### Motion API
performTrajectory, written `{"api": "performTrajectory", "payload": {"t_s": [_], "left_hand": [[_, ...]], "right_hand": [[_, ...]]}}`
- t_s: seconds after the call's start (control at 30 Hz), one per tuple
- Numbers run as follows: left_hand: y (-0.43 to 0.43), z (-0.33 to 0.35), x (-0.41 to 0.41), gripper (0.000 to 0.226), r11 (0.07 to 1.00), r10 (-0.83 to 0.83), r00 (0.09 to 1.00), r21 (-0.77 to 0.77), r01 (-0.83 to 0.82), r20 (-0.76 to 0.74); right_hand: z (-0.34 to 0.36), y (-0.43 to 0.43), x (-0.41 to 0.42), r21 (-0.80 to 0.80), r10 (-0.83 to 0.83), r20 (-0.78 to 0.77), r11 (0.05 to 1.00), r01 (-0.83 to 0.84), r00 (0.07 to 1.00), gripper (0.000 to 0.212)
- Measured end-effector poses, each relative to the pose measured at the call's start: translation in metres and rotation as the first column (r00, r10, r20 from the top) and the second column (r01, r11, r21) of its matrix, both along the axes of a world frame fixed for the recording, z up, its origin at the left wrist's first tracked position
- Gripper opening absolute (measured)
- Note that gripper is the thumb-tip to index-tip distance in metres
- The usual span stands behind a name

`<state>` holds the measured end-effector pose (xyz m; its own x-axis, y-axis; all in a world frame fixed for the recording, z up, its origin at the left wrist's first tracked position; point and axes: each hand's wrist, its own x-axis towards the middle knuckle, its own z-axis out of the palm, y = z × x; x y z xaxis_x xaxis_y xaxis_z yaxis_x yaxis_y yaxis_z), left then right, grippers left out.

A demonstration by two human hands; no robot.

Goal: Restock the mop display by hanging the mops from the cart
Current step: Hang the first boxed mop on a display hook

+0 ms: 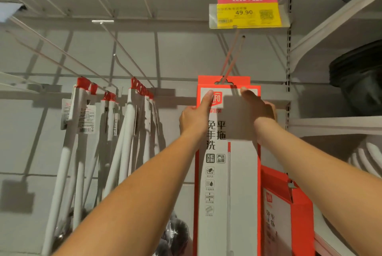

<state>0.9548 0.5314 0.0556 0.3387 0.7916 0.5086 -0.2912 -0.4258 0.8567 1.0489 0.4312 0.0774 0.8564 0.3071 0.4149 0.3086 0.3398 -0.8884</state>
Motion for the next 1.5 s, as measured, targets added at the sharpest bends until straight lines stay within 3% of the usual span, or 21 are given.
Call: {"api": "performTrajectory", "payload": {"t_s": [0.1, 0.33, 0.4, 0.53, 0.67, 1.0, 1.17, 1.37, 1.5], "left_hand": [[0.013, -0.005, 0.013, 0.076, 1.0, 0.019, 1.0, -0.012, -0.019, -0.007], [0.039, -0.008, 0.037, 0.096, 1.0, 0.013, 0.998, -0.021, -0.015, -0.054], [0.047, -0.007, 0.043, 0.097, 1.0, 0.004, 0.998, -0.017, -0.006, -0.067], [0.064, -0.004, 0.053, 0.078, 1.0, 0.006, 0.996, 0.007, -0.005, -0.088], [0.079, -0.011, 0.064, 0.075, 1.0, 0.003, 0.99, 0.023, 0.0, -0.14], [0.1, -0.027, 0.08, 0.078, 0.997, -0.053, 0.969, 0.033, 0.063, -0.243], [0.097, -0.03, 0.079, 0.06, 0.997, 0.01, 0.98, 0.072, 0.004, -0.198], [0.085, -0.025, 0.063, 0.043, 0.99, 0.114, 0.968, 0.109, -0.091, -0.225], [0.073, -0.028, 0.046, 0.033, 0.957, 0.187, 0.931, 0.272, -0.101, -0.312]], "right_hand": [[-0.005, 0.012, 0.017, -0.028, -0.01, 0.055, 1.0, 0.011, 0.998, 0.049], [-0.017, 0.041, 0.046, -0.014, 0.057, 0.128, 0.998, -0.056, 0.99, 0.072], [-0.016, 0.05, 0.053, 0.003, 0.036, 0.103, 0.999, -0.036, 0.994, 0.069], [-0.013, 0.065, 0.062, 0.003, 0.037, 0.048, 0.999, -0.037, 0.998, 0.049], [-0.019, 0.076, 0.07, -0.02, 0.035, 0.061, 0.999, -0.034, 0.998, 0.041], [-0.033, 0.091, 0.085, -0.143, 0.052, 0.084, 0.989, -0.039, 0.995, 0.053], [-0.035, 0.087, 0.081, -0.181, 0.045, 0.13, 0.983, -0.021, 0.991, 0.043], [-0.035, 0.082, 0.079, -0.272, 0.058, 0.149, 0.962, -0.016, 0.987, 0.048], [-0.04, 0.069, 0.077, -0.398, 0.069, 0.216, 0.917, 0.023, 0.974, 0.056]]}}
